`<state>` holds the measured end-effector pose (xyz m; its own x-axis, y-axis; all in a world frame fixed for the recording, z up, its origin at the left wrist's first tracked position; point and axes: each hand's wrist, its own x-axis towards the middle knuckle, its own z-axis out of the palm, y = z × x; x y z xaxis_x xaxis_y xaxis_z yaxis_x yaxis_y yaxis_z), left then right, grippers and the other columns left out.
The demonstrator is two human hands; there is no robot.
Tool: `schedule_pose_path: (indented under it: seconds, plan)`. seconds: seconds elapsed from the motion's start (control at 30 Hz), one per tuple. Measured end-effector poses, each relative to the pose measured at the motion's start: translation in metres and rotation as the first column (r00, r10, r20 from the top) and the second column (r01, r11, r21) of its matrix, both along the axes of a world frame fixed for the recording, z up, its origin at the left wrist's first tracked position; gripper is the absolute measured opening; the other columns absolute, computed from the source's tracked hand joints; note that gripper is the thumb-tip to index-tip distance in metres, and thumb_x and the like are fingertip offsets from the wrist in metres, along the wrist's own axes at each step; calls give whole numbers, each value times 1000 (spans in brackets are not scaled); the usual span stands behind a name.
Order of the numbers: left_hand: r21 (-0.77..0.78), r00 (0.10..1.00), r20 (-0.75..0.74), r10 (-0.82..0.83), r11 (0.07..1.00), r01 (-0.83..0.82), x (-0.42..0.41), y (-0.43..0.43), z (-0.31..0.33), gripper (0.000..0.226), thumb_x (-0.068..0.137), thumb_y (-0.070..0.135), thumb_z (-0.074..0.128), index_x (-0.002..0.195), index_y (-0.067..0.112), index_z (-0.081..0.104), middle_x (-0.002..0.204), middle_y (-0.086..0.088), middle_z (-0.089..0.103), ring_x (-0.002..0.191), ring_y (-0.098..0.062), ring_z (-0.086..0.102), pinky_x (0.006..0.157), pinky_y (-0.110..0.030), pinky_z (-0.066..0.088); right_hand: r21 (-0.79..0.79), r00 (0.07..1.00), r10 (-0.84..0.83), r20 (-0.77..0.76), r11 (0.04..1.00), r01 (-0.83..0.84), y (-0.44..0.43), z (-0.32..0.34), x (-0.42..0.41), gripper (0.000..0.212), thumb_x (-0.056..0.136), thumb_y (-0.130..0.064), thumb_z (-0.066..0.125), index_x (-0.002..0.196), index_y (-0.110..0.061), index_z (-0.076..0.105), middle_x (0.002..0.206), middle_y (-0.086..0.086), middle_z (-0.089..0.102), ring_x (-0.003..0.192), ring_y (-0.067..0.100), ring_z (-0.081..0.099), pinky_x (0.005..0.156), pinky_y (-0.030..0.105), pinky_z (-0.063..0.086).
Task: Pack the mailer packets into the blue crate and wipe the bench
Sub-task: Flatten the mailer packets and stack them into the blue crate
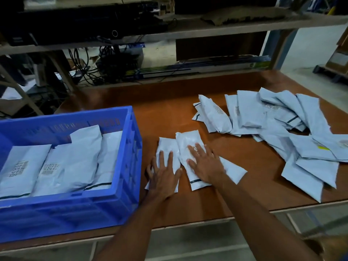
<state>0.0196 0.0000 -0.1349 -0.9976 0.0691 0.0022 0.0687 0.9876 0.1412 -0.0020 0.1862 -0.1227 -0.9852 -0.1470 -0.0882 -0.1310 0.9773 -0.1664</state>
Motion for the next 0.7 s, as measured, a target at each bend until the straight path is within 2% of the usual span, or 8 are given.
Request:
schedule_pose_path:
  seconds: [0.07,0.17,0.23,0.37,0.47,0.57,0.63,0.7]
  plan:
    - [-20,999,-52,11,1000,-12,1,0,-3,70,94,63,16,157,31,17,164,-9,16,146,-34,20,112,-57,20,6,997,-11,-73,1000,11,1,-7,0,62,97,-60,4,155,-39,0,166,-3,0,152,26,-4,122,50,4]
    - [-38,999,-32,4,999,-5,1,4,-2,62,99,51,31,156,26,24,162,-12,20,144,-35,24,112,-56,23,-16,993,-29,-114,1000,27,8,-8,-3,56,103,-47,12,156,-35,-1,166,-2,-3,152,25,-10,122,49,4]
    - [-56,999,-33,3,998,-5,1,5,-1,59,99,43,39,154,23,30,159,-15,26,140,-37,30,110,-55,28,13,994,-31,-107,999,33,12,-4,-5,58,105,-40,22,156,-33,-3,166,-1,-5,151,27,-11,122,50,4]
    - [-72,998,37,59,996,-56,-4,9,12,54,92,32,55,144,16,48,149,-19,43,127,-41,47,100,-56,41,9,995,-37,-93,999,38,9,16,-4,83,97,-30,53,157,-26,-4,166,0,-6,151,29,-11,122,49,5]
    - [29,994,-73,76,997,-74,-11,12,53,58,96,31,46,151,14,35,157,-21,29,137,-44,33,107,-58,30,-87,974,-79,-210,994,62,4,39,-11,82,92,-17,56,157,-22,7,166,1,6,152,29,0,120,48,19]
    - [151,981,-185,63,988,-35,-8,15,127,59,101,36,30,156,19,18,164,-16,7,146,-42,12,114,-59,16,-157,919,-63,-389,988,2,-5,74,-24,68,91,-13,31,156,-20,14,163,3,19,151,28,15,117,50,28]
    - [167,947,-317,53,986,1,-1,5,180,60,99,43,18,156,24,19,164,-13,8,144,-42,14,112,-60,18,-278,849,-92,-521,958,-66,-24,115,-28,62,93,-13,27,154,-17,24,160,5,28,149,29,21,116,48,30]
    - [150,903,-428,25,988,44,5,-20,222,56,101,43,22,155,29,19,163,-10,9,139,-41,21,109,-58,24,-389,767,-144,-625,909,-146,-52,160,-25,51,101,-13,31,152,-12,35,157,7,34,148,28,24,115,42,27]
